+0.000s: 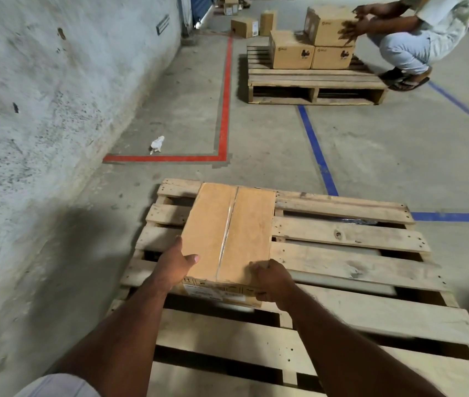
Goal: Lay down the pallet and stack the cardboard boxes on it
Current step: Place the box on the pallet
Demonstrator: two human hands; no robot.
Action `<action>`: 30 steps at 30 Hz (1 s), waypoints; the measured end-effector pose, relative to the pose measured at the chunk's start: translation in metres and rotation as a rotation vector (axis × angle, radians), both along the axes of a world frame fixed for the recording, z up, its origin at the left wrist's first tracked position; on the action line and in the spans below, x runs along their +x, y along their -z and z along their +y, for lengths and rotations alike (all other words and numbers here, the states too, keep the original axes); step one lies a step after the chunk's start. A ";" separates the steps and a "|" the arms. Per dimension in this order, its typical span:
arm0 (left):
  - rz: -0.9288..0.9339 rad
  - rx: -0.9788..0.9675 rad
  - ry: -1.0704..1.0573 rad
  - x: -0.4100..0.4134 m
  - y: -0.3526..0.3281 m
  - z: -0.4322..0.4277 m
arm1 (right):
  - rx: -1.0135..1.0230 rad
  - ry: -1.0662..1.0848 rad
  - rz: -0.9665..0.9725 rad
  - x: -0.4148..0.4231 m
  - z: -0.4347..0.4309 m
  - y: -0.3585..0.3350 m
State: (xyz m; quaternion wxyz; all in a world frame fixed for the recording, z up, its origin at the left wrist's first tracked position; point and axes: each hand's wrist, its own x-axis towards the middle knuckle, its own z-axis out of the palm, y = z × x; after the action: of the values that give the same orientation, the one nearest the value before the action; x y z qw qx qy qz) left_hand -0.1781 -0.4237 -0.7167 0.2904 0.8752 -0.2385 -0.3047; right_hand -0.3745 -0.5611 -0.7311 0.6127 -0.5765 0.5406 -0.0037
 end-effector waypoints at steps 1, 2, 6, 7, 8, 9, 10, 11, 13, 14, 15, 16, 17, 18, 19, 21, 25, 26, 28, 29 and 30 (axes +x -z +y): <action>0.000 0.003 0.000 0.000 0.000 0.000 | -0.003 0.000 0.005 0.000 -0.001 0.002; -0.006 0.004 0.005 0.000 0.001 0.000 | -0.007 -0.004 -0.001 0.000 -0.001 0.004; -0.009 0.014 0.010 -0.002 0.001 -0.001 | 0.008 0.015 -0.019 0.000 0.000 0.004; -0.006 0.017 0.009 -0.002 0.000 -0.001 | 0.012 0.016 -0.019 0.000 0.001 0.004; -0.008 0.017 0.010 -0.003 0.000 0.000 | 0.010 0.016 -0.015 0.000 0.001 0.004; -0.009 0.016 0.007 -0.003 -0.001 0.000 | 0.009 0.017 -0.015 0.000 0.001 0.004; -0.007 0.015 0.006 -0.003 -0.001 0.000 | 0.004 0.017 -0.013 0.001 0.001 0.004; -0.005 0.012 0.006 -0.004 -0.001 0.001 | -0.001 0.017 -0.012 0.000 0.001 0.003; 0.007 0.006 0.007 -0.004 -0.002 0.002 | -0.007 0.018 -0.006 -0.001 0.001 0.001; 0.014 0.007 0.010 -0.003 -0.002 0.003 | -0.007 0.017 0.000 -0.001 0.001 0.000; 0.022 0.007 0.015 -0.003 -0.002 0.004 | -0.007 0.012 0.010 -0.001 0.000 -0.001; 0.032 0.007 0.018 -0.002 -0.003 0.005 | -0.014 0.005 0.023 -0.002 0.000 -0.003; 0.038 0.008 0.020 -0.003 -0.004 0.005 | -0.023 -0.002 0.029 -0.002 -0.001 -0.004; 0.043 0.011 0.019 -0.003 -0.004 0.005 | -0.028 -0.004 0.031 -0.003 -0.001 -0.006; 0.044 0.009 0.024 -0.003 -0.005 0.005 | -0.037 0.000 0.033 -0.003 -0.002 -0.007; 0.041 0.006 0.038 -0.003 -0.005 0.005 | -0.068 0.009 0.032 -0.004 -0.002 -0.011; 0.038 0.021 0.063 -0.002 -0.007 0.005 | -0.083 -0.012 0.041 -0.003 -0.003 -0.014; 0.038 0.025 0.069 -0.001 -0.008 0.006 | -0.088 -0.025 0.051 -0.004 -0.002 -0.014; 0.037 0.026 0.076 0.000 -0.008 0.006 | -0.106 -0.027 0.047 -0.004 -0.004 -0.009; 0.039 0.027 0.078 0.000 -0.007 0.006 | -0.109 -0.026 0.029 -0.004 -0.004 -0.006; 0.041 0.031 0.075 0.001 -0.006 0.006 | -0.102 -0.033 0.027 -0.005 -0.004 -0.008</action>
State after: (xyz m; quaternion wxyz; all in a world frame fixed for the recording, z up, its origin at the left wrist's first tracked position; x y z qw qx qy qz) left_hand -0.1774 -0.4172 -0.7111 0.2699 0.8636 -0.2606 -0.3369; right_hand -0.3791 -0.5646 -0.7231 0.5750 -0.6159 0.5383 -0.0133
